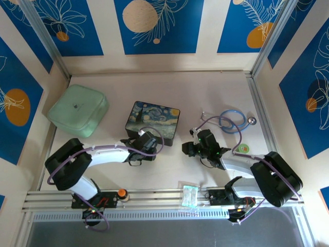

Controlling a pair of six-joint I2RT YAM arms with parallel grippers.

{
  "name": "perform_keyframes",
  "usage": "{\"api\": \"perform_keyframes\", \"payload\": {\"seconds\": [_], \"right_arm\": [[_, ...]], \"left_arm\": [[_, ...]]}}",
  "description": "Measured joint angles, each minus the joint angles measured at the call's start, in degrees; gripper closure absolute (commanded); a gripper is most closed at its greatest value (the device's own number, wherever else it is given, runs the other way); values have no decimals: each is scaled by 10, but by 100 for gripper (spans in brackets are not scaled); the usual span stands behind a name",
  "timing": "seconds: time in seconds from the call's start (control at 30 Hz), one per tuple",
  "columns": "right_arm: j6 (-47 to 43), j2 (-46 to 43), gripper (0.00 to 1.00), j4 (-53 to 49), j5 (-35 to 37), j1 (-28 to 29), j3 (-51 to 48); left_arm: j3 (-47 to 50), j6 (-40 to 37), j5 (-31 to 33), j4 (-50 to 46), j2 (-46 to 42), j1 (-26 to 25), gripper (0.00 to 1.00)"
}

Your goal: Unlock the padlock with the key

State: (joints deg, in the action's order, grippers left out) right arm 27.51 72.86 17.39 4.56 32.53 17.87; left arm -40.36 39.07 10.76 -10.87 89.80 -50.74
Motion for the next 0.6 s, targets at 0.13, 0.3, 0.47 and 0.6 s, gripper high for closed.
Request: {"api": "perform_keyframes", "payload": {"seconds": [0.13, 0.3, 0.47, 0.6], "right_arm": [[2, 0, 73, 2, 0, 0, 0], [5, 1, 73, 5, 0, 4, 0], [6, 14, 73, 12, 0, 10, 0], [7, 19, 73, 13, 2, 19, 0]], "left_arm": [[4, -12, -2, -2, -7, 3, 68], [14, -21, -6, 7, -20, 3, 69], [-4, -26, 5, -20, -19, 2, 71], [-57, -19, 31, -92, 12, -8, 71]]}}
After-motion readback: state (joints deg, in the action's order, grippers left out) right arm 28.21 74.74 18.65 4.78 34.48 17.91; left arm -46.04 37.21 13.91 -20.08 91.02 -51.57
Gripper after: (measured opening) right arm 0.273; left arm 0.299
